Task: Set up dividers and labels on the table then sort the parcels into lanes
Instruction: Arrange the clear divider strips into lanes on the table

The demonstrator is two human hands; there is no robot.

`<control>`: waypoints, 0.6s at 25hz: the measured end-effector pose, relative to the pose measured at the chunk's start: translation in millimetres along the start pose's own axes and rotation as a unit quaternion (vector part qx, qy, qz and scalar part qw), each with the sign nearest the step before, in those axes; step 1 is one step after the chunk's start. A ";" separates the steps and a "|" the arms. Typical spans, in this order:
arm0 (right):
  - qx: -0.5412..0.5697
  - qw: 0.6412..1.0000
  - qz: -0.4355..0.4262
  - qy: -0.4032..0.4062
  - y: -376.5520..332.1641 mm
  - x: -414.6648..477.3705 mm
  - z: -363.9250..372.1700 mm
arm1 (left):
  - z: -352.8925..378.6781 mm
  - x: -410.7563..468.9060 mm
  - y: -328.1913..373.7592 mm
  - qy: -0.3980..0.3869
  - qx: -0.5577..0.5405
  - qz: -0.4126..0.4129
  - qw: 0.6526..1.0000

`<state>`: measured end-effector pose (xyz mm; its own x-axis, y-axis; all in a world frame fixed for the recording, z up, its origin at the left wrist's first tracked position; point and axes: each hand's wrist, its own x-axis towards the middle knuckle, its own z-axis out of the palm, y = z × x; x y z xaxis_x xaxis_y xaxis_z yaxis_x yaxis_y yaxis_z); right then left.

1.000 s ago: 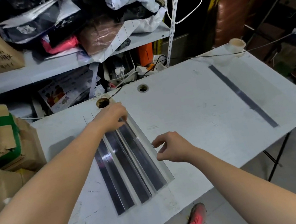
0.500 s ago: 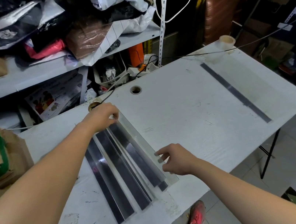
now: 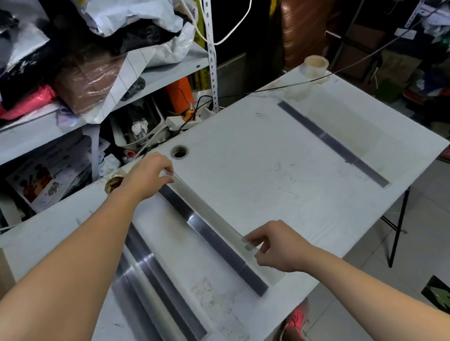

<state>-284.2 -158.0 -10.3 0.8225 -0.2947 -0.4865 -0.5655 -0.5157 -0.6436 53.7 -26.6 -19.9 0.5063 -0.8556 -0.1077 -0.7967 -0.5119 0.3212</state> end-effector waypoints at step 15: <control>0.050 0.995 0.013 0.091 132.8 6.8 -146.2 | 28.6 178.9 143.8 0.001 0.013 0.025 1.000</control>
<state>-344.7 -346.1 -12.8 0.7995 -0.4520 -0.3955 -0.5830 -0.4257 -0.6920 20.3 -255.5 -19.9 0.4665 -0.8799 -0.0900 -0.8293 -0.4705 0.3015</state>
